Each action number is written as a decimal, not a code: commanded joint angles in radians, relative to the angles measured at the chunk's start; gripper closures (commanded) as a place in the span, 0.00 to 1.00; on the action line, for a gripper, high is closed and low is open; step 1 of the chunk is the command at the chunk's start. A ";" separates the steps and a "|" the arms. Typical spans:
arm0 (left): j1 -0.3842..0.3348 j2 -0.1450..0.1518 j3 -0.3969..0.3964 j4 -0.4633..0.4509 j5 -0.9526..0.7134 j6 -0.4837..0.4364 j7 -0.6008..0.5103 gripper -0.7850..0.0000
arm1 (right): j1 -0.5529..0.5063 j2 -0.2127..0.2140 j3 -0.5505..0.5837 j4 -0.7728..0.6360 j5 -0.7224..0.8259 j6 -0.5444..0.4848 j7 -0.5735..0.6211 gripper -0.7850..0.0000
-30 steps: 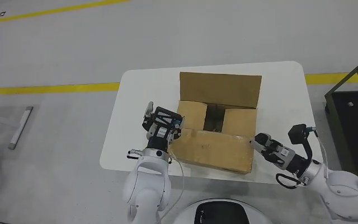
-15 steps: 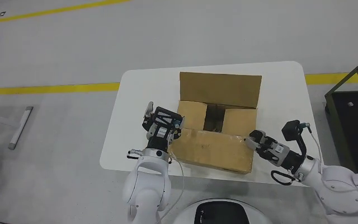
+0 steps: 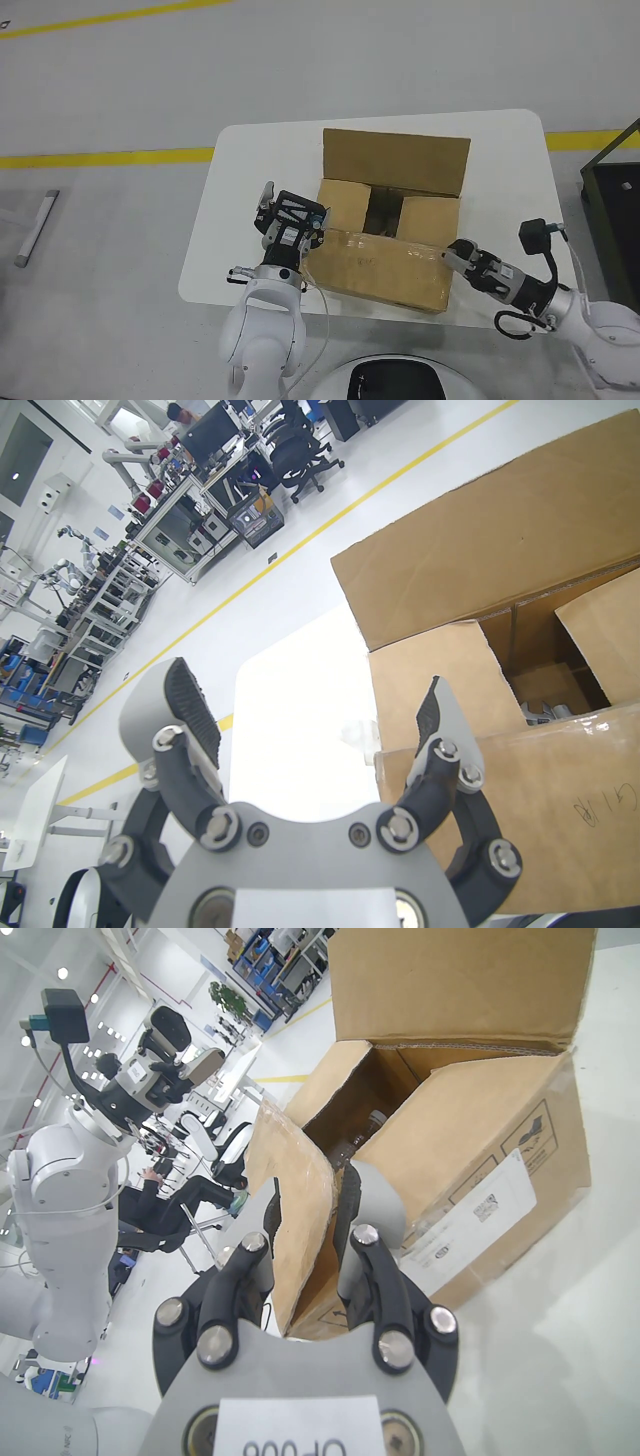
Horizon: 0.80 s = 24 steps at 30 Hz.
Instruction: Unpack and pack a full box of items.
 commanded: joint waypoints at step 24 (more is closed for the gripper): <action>0.000 0.000 0.000 0.000 0.000 0.000 0.000 0.00 | 0.064 0.031 0.017 -0.050 -0.175 -0.026 0.000 1.00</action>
